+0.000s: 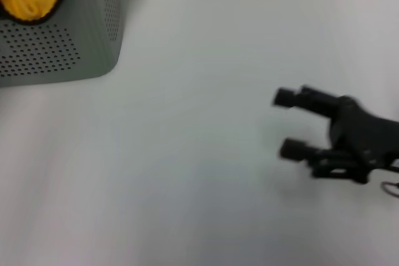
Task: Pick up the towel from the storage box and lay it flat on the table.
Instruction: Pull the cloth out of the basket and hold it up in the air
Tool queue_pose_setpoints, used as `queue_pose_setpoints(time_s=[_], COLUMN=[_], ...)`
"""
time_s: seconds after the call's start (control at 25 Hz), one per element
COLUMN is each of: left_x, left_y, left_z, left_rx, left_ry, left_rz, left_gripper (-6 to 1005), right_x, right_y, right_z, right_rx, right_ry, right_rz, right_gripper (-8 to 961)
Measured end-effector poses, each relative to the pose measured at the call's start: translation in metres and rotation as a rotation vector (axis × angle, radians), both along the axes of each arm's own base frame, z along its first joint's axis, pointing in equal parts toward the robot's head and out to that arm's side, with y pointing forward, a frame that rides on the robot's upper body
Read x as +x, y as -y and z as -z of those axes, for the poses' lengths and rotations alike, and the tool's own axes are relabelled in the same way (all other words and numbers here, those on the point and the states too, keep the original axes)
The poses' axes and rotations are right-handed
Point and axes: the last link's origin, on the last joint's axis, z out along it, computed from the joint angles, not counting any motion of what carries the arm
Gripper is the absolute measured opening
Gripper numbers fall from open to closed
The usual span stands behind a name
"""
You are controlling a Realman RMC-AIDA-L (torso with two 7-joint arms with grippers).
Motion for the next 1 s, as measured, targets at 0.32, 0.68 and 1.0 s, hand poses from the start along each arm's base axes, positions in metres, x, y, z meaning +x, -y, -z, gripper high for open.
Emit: queue_pose_setpoints(time_s=[0.32,0.68,1.0], left_x=[0.054,0.089,0.093], left_y=[0.049,0.052,0.034], left_z=[-0.014,-0.002,0.016], left_rx=[-0.04,-0.129,-0.144], left_ry=[0.367,0.491,0.482], left_rz=[0.392,0.558,0.53], left_gripper=[23,23,23], right_x=[0.006,-0.035,-0.083], right_y=[-0.006,-0.027,-0.02], right_z=[0.0,0.033,0.065], right_rx=[0.3,0.658,1.071], right_ry=[0.014,0.1,0.146], right_rz=[-0.027,-0.222,-0.245], right_gripper=[804,740,645])
